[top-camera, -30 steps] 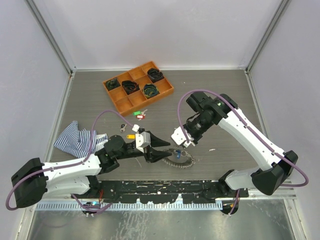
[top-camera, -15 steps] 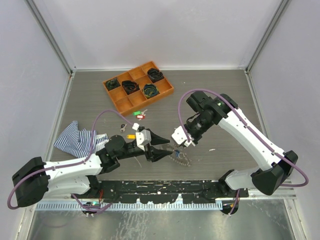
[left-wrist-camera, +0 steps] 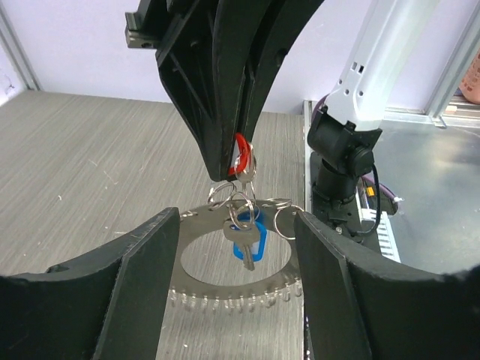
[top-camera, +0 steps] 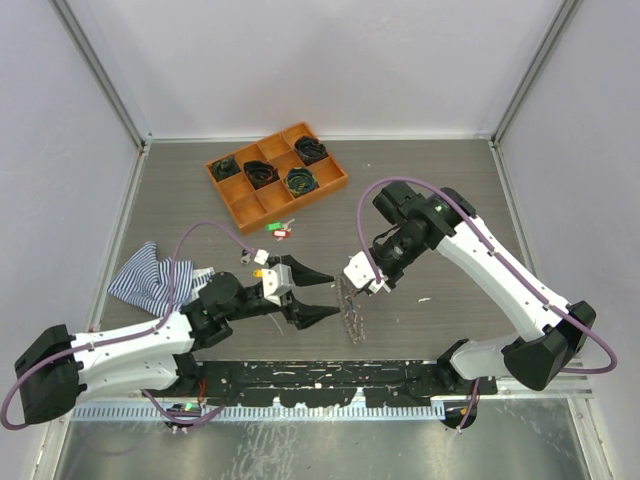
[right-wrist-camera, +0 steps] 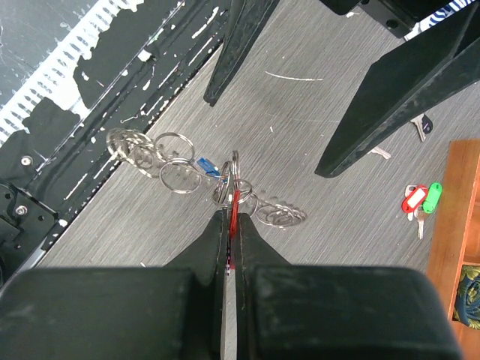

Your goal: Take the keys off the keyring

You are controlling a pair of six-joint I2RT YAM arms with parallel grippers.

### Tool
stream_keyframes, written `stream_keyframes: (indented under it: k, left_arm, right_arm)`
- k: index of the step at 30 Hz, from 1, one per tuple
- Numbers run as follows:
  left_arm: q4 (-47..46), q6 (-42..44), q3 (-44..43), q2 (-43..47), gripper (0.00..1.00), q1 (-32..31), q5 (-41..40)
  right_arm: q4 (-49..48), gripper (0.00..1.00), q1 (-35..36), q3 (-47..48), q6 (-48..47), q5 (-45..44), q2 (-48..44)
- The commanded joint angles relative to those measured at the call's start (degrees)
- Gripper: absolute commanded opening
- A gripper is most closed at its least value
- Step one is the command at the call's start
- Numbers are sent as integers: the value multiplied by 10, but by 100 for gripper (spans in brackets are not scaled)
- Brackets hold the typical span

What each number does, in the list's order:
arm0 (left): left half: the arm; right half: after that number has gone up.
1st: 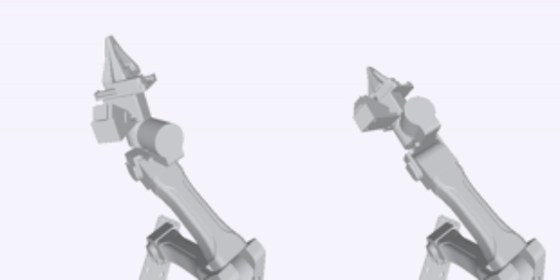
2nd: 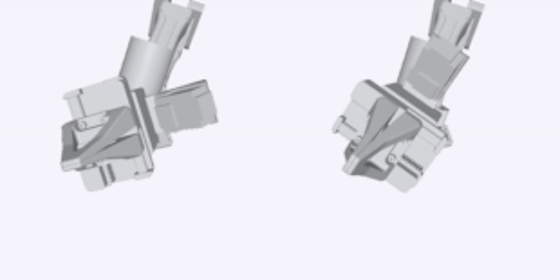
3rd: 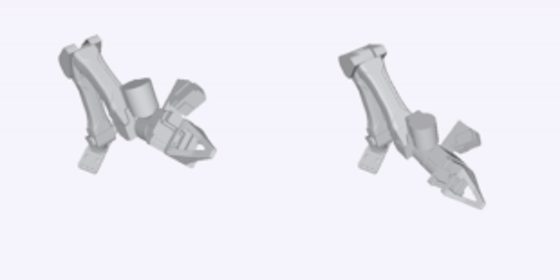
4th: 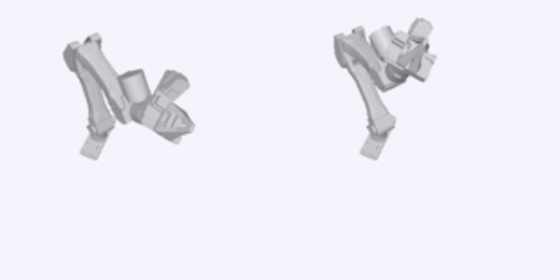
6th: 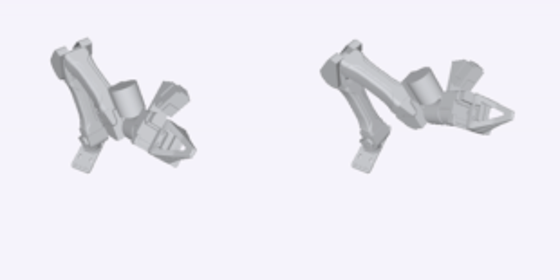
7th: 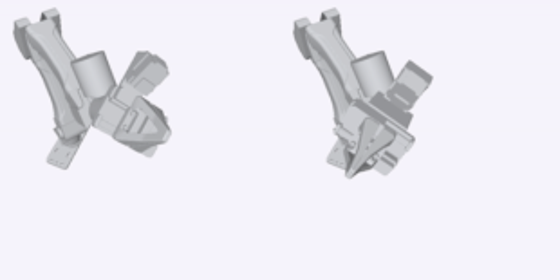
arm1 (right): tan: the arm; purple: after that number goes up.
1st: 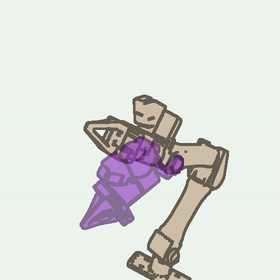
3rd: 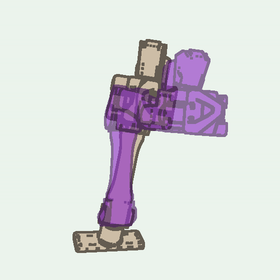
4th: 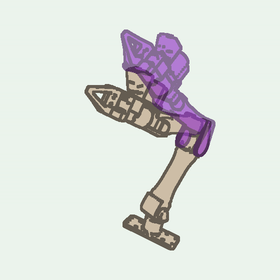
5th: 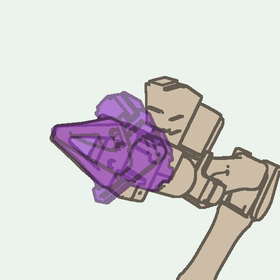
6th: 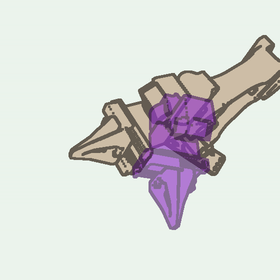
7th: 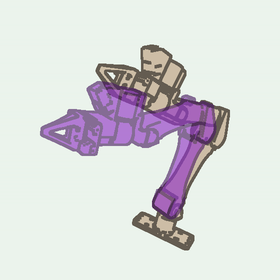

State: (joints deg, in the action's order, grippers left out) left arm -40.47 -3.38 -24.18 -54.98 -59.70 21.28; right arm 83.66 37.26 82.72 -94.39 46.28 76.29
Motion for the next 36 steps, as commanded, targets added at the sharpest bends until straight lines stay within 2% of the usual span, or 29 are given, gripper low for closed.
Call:
stream_keyframes:
  k: [1, 14, 17, 21, 28, 32, 36]
  left_arm:
    - [-16, 3, -15, -11, 64, -3, 4]
    - [-17, 14, -36, -49, 55, -16, -57]
    - [-17, 7, -34, -47, 50, -16, -75]
    - [-12, -7, -32, -42, 36, -16, -96]
    - [-11, -43, -22, -24, 32, -16, -140]
    - [-21, -37, -1, 9, 20, -16, -113]
    - [-43, -29, 33, 57, 17, -16, -43]
  right_arm:
    - [-1, 1, -3, 14, -4, 37, -8]
    - [-1, 1, -3, 11, -1, 42, -11]
    - [-1, 1, -3, 10, -1, 43, -10]
    - [-1, 1, -3, 11, 1, 44, -11]
    - [-1, 1, -3, 8, 2, 43, -11]
    - [-1, 1, -3, 9, 3, 42, -11]
    - [-1, 1, -3, 10, 3, 43, -11]
